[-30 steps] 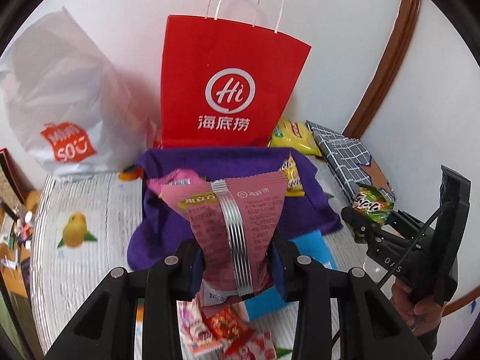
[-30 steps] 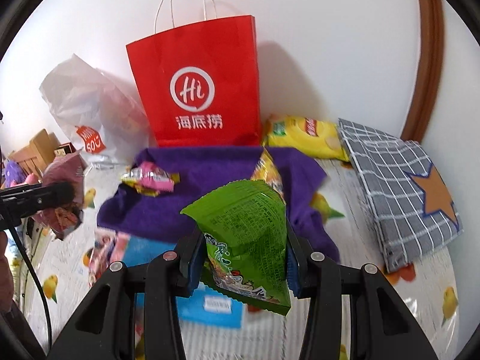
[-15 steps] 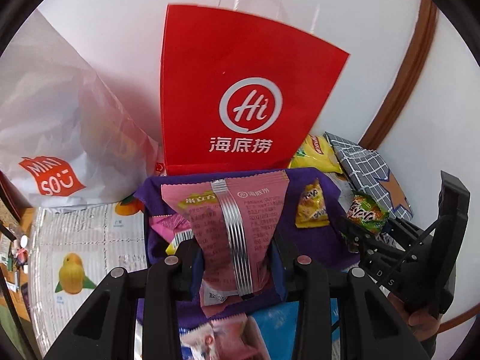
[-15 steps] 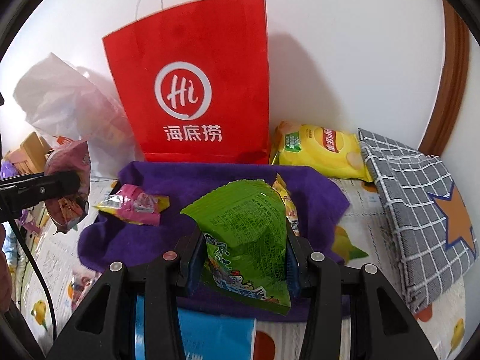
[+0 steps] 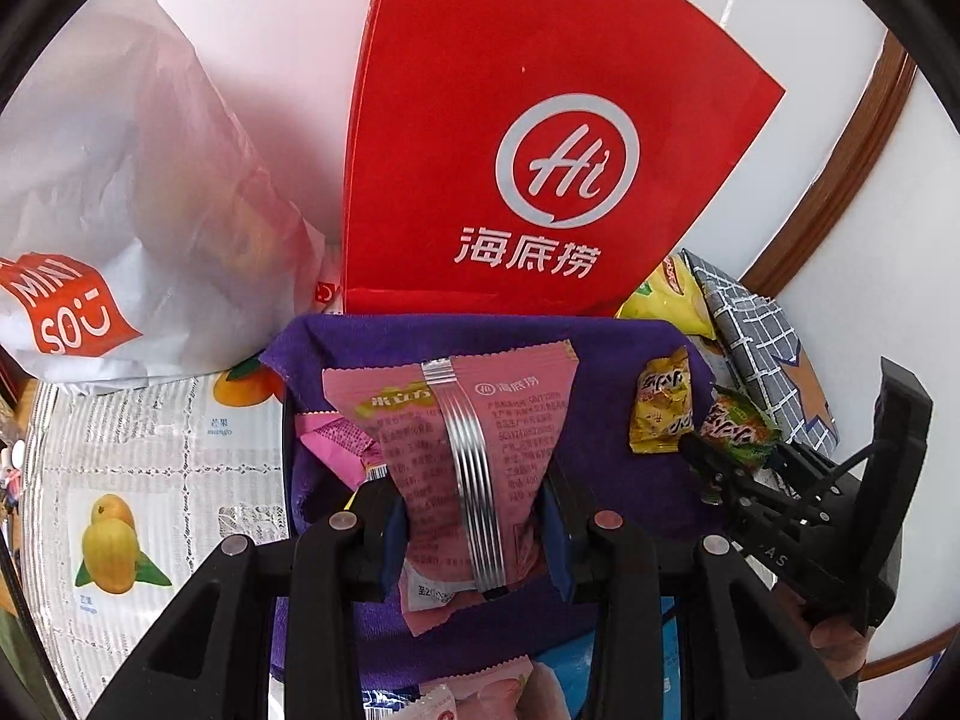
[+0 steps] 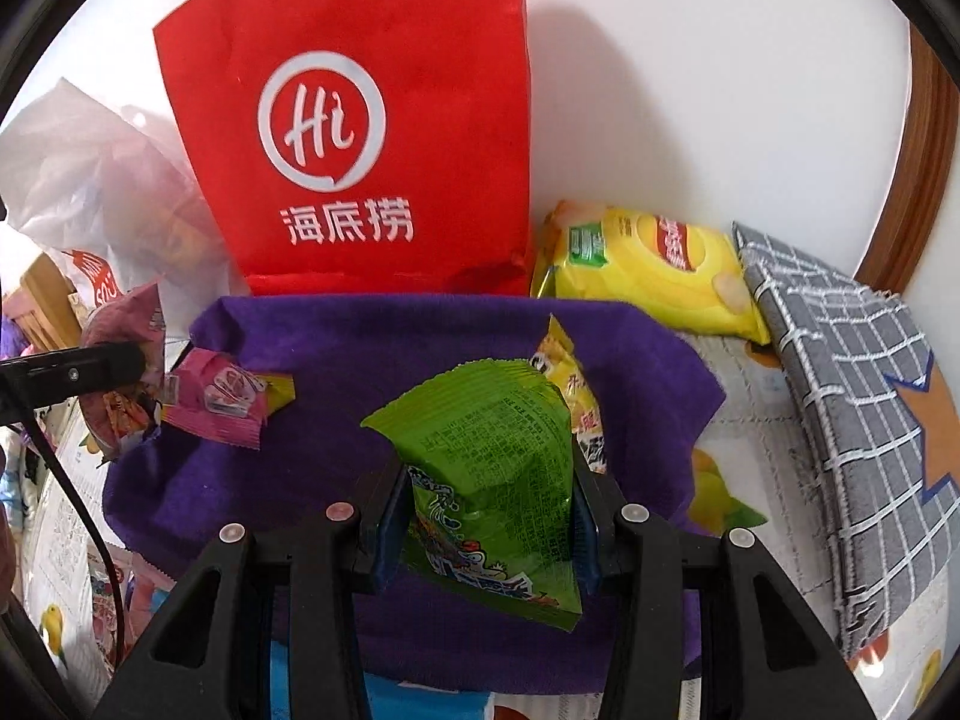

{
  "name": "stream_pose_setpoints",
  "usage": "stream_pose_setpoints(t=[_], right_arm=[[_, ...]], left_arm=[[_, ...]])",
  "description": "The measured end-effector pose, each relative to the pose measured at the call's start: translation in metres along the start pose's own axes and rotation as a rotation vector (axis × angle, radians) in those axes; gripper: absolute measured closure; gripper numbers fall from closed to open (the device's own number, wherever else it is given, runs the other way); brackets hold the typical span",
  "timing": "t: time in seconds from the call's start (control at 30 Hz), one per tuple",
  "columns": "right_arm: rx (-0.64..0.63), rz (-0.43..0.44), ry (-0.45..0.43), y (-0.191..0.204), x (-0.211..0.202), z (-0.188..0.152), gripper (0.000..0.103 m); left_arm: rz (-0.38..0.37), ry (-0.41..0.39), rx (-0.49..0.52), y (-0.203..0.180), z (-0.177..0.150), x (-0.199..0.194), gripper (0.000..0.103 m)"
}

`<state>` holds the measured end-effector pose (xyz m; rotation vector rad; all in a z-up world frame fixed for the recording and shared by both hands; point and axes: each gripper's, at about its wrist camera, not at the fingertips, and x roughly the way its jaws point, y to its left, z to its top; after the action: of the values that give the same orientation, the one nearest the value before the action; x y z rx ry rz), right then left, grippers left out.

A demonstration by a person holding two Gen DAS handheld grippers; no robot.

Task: Organize snacks
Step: 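Carry the green bag and the pink silver-strip bag toward the purple towel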

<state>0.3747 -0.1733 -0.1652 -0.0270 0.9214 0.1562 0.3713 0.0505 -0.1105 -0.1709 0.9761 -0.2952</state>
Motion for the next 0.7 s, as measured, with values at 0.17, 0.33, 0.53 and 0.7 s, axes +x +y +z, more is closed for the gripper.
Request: stream_pose_setpoints(t=[0.17,0.33,0.53,0.7], right_arm=[[-0.013,-0.003,0.028,0.004,0.008,-0.002,0.058],[-0.027,-0.013,0.041,0.006,0.010,-0.004,0.058],[-0.012,-0.018,0.067,0.002,0.016,-0.004,0.058],[0.001,-0.018,0.080,0.000,0.019,-0.004,0.058]], left_arm=[[0.009,0.011,0.014,-0.002,-0.001,0.004,0.068],[0.005,0.015,0.017,-0.003,-0.001,0.006,0.068],[0.007,0.025,0.019,-0.003,-0.001,0.008,0.068],[0.018,0.044,0.018,-0.002,-0.001,0.014,0.068]])
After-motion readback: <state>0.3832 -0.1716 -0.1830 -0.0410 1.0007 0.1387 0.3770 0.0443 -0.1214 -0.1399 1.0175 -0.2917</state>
